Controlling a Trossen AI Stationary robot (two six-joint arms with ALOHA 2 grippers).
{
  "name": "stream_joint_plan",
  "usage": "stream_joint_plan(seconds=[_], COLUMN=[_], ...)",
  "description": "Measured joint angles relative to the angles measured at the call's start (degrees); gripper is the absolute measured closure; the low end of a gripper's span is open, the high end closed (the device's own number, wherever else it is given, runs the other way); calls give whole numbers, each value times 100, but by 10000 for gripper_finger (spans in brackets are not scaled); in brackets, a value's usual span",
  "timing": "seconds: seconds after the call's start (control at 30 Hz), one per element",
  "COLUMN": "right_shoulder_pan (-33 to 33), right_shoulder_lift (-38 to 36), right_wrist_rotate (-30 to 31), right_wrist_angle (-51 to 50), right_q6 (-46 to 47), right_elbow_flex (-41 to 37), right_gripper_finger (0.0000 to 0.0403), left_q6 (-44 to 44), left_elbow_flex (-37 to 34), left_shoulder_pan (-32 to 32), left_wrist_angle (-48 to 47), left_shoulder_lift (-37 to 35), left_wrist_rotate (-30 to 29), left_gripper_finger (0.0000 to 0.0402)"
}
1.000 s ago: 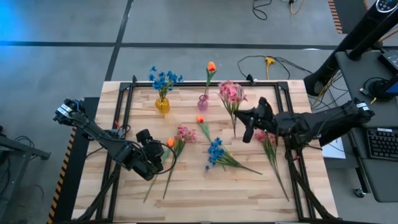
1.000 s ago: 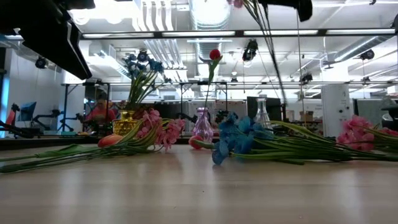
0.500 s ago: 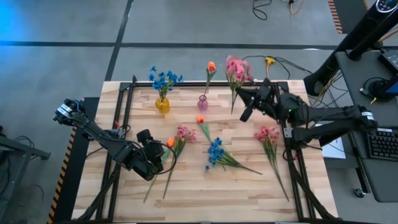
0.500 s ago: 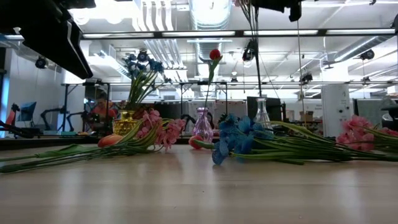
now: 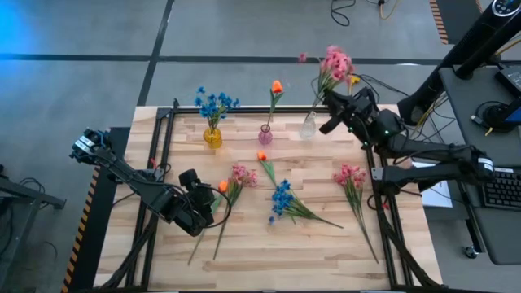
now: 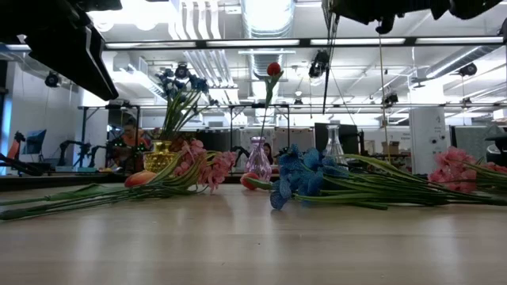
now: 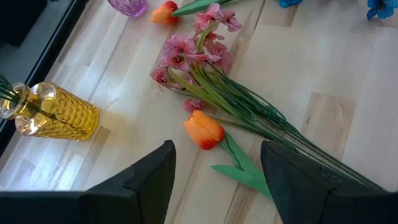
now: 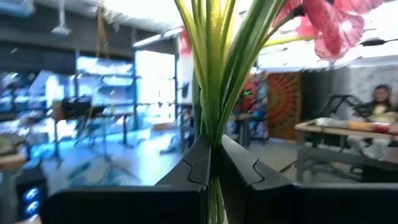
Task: Sort flowers into vase by color
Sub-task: Put the middle pink flowers into the transparent vase
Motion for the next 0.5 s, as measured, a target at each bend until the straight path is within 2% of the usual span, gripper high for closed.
stream_joint_plan(seconds=[0.13, 0.3, 0.5], right_shoulder_pan=[-336, -675, -761], right_shoulder_lift=[-15, 19, 117], right_wrist_rotate=[-2, 0, 2], right_wrist_angle=[452, 452, 404], right_q6=[-30, 38, 14], right_elbow_flex=[-176, -195, -195], right_gripper_finger=[390, 390, 390], left_q6=[0, 0, 2], left_elbow_flex=[0, 0, 0], left_shoulder_pan=[-2, -1, 0], left_wrist_angle=[2, 2, 1], left_shoulder_lift=[0, 0, 0], left_wrist_rotate=[0, 0, 0], left_gripper_finger=[184, 184, 184])
